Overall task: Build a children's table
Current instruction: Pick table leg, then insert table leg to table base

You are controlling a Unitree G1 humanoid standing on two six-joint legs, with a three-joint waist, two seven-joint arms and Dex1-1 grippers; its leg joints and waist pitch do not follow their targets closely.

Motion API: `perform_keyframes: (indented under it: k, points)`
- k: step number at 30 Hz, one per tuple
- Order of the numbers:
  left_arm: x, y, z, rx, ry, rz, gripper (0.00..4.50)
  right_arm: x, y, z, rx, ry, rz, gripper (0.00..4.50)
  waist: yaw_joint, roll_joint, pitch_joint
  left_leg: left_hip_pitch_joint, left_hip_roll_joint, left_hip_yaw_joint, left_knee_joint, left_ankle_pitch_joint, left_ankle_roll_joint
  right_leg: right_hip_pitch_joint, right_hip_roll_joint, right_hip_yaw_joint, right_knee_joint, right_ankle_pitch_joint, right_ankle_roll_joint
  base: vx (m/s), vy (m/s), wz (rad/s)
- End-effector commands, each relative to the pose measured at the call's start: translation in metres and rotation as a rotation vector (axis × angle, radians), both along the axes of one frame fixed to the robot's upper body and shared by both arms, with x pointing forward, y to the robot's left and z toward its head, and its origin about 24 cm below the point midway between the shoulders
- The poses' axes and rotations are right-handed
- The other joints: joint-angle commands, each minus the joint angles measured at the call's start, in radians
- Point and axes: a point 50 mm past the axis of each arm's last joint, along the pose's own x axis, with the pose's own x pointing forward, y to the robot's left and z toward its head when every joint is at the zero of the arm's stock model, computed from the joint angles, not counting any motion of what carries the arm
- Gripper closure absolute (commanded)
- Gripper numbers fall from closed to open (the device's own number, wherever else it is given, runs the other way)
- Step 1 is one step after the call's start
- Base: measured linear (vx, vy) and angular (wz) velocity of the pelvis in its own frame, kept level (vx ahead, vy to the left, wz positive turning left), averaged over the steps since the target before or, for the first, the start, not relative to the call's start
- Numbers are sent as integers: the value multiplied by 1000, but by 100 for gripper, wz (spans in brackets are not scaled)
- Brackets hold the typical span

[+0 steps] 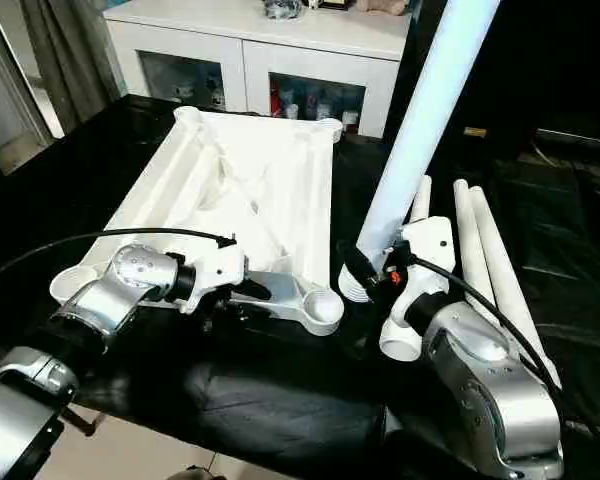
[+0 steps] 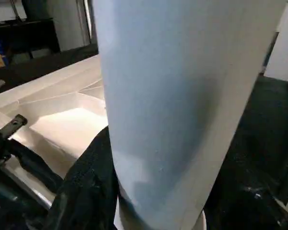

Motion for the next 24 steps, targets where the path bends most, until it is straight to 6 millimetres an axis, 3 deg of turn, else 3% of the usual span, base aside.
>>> perform_keyframes:
  k: [1,14,19,24]
  points:
    - [5,1,7,7,-22,-12,336,-2,-1,6,8,-34,-8,259,2,-5,-58,27,67,-24,-86,-287,-26,28,-69,32,-79,-151,-216,0,0,0]
    - [5,7,3,47,-8,-27,439,-3,0,6,14,-31,-15,259,0,-2,-56,28,69,-27,-91,-317,-39,25,-70,33,-81,-163,-216,0,0,0]
    - [4,11,0,68,-2,-24,447,-3,0,6,20,-28,-14,259,-3,-5,-56,27,69,-26,-90,-305,-32,27,-70,33,-80,-143,-222,0,0,0]
    - [8,16,5,6,22,61,447,-1,2,6,61,-5,-10,259,-4,-1,-55,29,69,-26,-91,-317,-33,25,-71,33,-81,-159,-228,0,0,0]
